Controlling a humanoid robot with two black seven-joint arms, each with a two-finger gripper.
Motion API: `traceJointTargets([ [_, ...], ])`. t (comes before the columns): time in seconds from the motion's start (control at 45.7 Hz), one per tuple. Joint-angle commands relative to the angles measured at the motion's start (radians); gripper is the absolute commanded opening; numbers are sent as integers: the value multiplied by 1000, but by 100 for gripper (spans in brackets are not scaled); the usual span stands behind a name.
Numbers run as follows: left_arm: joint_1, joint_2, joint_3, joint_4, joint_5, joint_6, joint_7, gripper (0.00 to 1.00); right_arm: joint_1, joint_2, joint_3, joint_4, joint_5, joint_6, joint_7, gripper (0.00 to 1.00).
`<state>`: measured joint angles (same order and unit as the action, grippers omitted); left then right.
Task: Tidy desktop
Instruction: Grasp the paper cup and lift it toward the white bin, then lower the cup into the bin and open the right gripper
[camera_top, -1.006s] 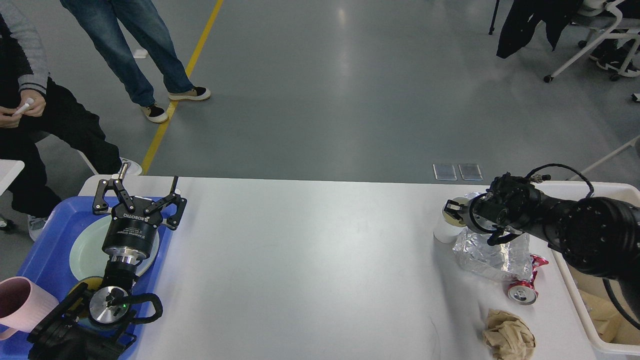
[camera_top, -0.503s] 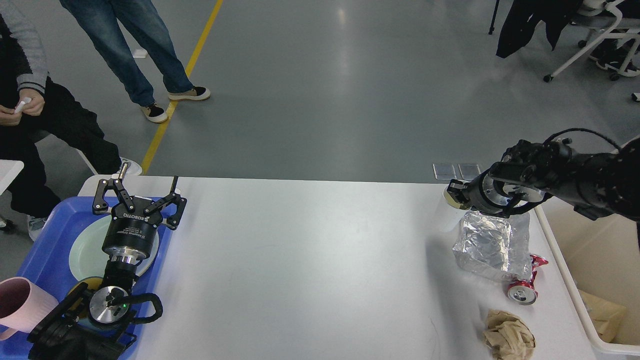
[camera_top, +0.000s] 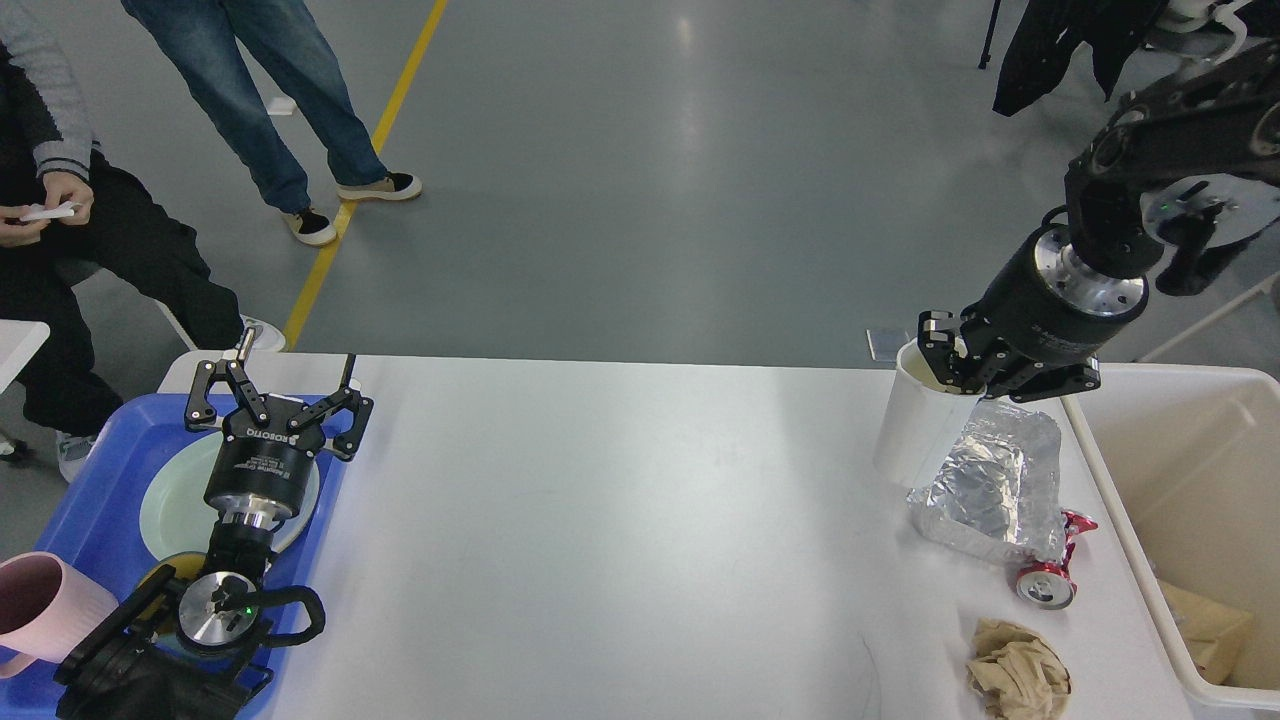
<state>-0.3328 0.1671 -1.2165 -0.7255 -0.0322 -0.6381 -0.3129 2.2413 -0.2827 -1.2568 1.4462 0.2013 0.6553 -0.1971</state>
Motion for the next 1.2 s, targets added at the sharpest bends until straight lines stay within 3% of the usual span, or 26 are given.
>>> traceJointTargets([
  [0.0,0,0,0,0,0,0,0,96,135,-27,-4,128,-5,33,-5,0],
  [0.197,0,0,0,0,0,0,0,96,207,-52,-56,197,-3,33,-4,0],
  [0.372,0,0,0,0,0,0,0,96,212,-53,-188,192,9,-40,15,0],
  [0.569,0,0,0,0,0,0,1,96,209,-72,-347,169,9,-129,148,0],
  [0.7,0,0,0,0,0,0,0,96,179,-122,-420,140,9,-236,154,0],
  [0.963,0,0,2,0,0,0,0,96,-147,-400,-391,-153,14,-319,148,0],
  [1.072,0,0,0,0,0,0,0,96,-357,-503,-285,-332,9,-318,148,0],
  [1.181,0,0,2,0,0,0,0,96,-642,-526,-123,-544,10,-313,150,0],
])
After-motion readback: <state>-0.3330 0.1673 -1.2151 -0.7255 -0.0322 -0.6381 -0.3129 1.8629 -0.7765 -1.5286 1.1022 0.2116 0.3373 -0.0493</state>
